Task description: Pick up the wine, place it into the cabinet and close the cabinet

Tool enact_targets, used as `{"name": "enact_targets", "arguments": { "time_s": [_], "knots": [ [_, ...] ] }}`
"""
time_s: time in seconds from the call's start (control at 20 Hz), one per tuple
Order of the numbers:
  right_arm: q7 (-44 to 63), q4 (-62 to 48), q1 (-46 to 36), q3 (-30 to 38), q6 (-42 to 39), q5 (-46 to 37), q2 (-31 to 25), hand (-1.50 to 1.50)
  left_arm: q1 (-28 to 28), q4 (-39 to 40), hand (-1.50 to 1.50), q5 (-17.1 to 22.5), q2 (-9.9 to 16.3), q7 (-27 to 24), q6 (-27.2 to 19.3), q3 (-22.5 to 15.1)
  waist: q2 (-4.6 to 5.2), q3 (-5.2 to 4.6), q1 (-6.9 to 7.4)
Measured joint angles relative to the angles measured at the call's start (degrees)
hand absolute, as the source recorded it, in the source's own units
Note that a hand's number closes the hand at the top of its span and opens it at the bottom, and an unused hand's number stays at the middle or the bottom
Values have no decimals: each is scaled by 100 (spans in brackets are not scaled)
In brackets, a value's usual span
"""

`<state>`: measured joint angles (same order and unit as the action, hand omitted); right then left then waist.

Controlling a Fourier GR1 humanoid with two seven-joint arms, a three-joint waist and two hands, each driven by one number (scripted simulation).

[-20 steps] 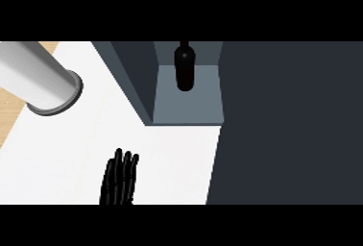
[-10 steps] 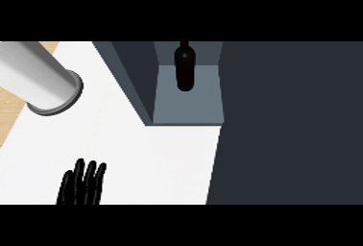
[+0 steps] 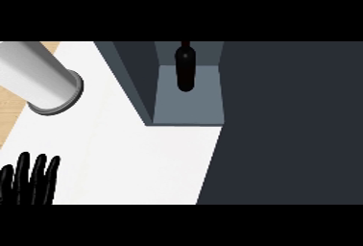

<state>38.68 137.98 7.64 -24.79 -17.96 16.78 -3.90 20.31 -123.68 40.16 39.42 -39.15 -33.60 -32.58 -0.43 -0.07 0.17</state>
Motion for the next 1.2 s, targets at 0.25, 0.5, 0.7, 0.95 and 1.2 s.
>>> {"name": "enact_targets", "arguments": {
  "time_s": [0.25,0.5,0.7,0.95,1.2],
  "knots": [
    [250,9,-179,-758,267,-99,191,150,355,38,-150,347,210,-108,500,556,-4,-4,2],
    [319,24,-244,-1414,705,-461,330,150,646,-35,-150,640,505,-15,851,1112,-19,-4,-21],
    [259,53,-459,-1950,1423,-1150,291,150,719,12,-150,774,592,57,1106,1393,-21,-7,-23],
    [214,-28,-946,-2250,2201,-1789,178,150,943,-19,-150,915,712,92,1448,1712,-21,-9,25],
    [247,-59,-1557,-2446,2872,-2222,-161,150,900,93,-150,1135,742,234,1771,1957,-11,-13,39]
  ]
}}
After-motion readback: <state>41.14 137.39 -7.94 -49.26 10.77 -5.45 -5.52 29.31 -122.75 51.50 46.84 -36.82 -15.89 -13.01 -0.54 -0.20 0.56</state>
